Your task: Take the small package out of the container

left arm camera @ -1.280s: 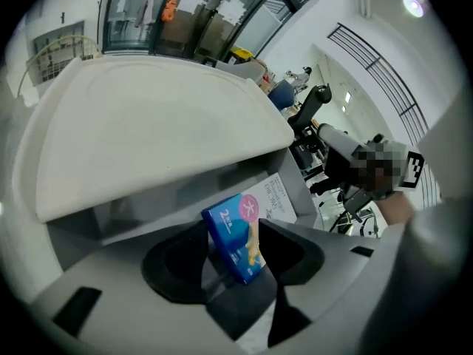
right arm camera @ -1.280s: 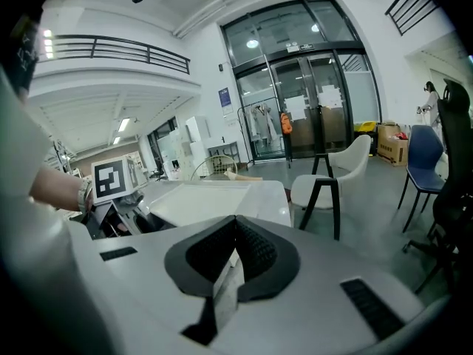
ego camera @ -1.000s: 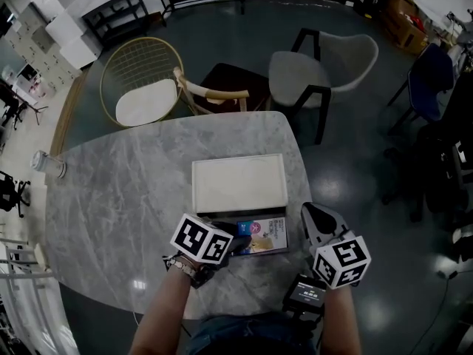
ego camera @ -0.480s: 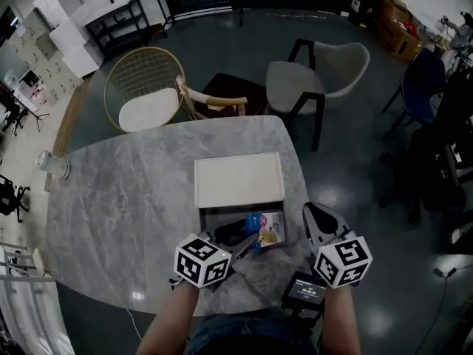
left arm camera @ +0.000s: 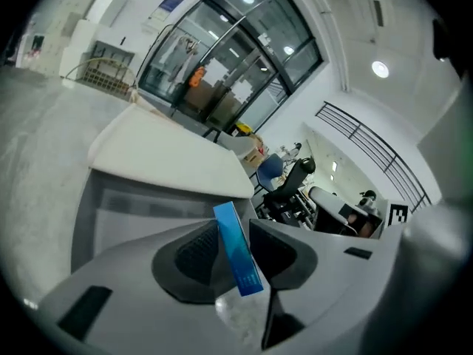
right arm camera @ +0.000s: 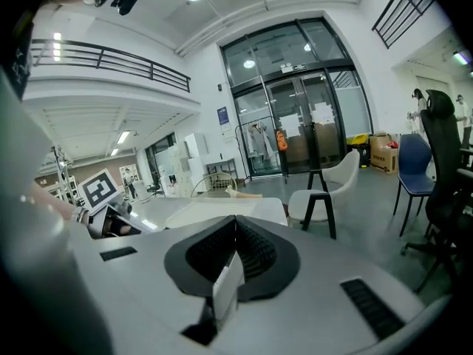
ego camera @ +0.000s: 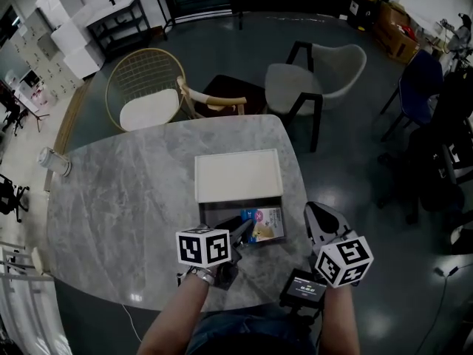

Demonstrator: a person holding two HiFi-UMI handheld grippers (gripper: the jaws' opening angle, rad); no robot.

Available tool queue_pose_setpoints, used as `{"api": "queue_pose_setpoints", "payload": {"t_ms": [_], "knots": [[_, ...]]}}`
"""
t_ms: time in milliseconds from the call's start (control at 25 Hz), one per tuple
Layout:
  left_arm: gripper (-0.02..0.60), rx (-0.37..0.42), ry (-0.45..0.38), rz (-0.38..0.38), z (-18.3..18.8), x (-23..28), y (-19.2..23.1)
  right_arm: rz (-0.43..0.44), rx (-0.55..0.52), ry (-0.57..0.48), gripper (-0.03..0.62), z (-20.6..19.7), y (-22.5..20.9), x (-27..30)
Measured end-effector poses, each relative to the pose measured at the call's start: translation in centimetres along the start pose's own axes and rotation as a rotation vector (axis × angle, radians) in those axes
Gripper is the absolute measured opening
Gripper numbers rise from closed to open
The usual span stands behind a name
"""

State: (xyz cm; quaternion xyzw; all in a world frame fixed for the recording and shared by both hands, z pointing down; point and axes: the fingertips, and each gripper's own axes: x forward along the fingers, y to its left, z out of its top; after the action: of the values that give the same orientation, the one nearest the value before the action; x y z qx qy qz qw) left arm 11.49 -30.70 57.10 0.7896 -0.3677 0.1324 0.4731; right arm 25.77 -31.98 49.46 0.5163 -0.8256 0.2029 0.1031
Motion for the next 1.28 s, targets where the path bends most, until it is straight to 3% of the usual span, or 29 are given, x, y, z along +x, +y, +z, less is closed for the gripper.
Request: {"api": "queue_pose_setpoints", "payload": {"t_ms": [160, 360, 880, 1160, 1280], "knots": [[0.121, -0.127, 0.113, -0.017, -0.7, 0.7, 0.1, 0.016, -0.011, -0.006, 0.025, 0.2, 0.6, -0.4], [0.106, -0.178, 0.174, -0.024, -0.3, 0.7, -0.1, 0.031, -0.032, -0.007, 0.025, 0.8, 0.7, -1.1], [0.101, -0.161, 0.032, -0.045, 2.4, -4.3, -0.8, 0.049, -0.022, -0.044, 0.025, 1.5, 0.9, -2.3], [0.101, -0.151, -0.087, -0.021, 3.9, -9.8, 1.2, 0.086, -0.031, -0.05, 0.025, 1.9, 3.2, -1.7], [0.101, -0.181, -0.151, -0.04, 4.2, -12.3, 2.2, 0.099, -0.043, -0.052, 0.025, 2.1, 4.5, -1.4]]}}
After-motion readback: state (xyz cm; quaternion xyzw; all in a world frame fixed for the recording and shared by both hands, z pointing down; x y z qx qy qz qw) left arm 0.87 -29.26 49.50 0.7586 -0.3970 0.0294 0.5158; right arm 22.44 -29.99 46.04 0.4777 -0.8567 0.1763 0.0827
